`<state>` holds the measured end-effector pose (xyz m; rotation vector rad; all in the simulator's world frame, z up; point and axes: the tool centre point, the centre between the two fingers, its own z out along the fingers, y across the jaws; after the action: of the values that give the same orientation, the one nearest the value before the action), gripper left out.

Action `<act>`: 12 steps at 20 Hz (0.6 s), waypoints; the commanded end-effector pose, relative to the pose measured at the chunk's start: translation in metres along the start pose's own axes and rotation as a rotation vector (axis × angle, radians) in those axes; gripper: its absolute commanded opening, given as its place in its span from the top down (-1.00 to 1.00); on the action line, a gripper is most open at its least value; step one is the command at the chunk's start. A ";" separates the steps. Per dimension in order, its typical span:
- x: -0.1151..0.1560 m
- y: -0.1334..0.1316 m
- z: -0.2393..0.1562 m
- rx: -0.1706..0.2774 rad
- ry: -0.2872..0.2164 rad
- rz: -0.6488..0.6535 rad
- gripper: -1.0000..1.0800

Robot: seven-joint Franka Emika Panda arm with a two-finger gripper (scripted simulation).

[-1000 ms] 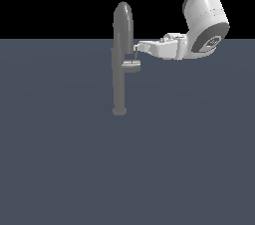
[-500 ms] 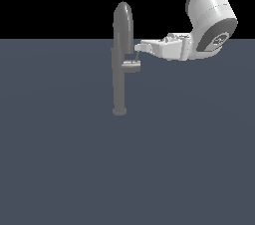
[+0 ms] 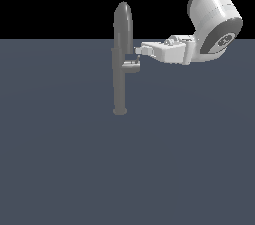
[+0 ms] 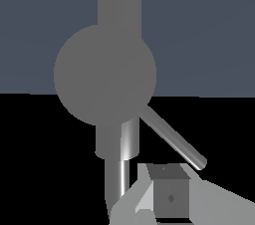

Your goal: Turn on the faucet by rotating a designated handle.

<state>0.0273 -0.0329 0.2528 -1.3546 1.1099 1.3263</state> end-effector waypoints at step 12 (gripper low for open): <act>0.039 0.033 0.000 -0.006 -0.008 0.018 1.00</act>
<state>0.0048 -0.0369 0.2331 -1.3661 1.0936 1.3219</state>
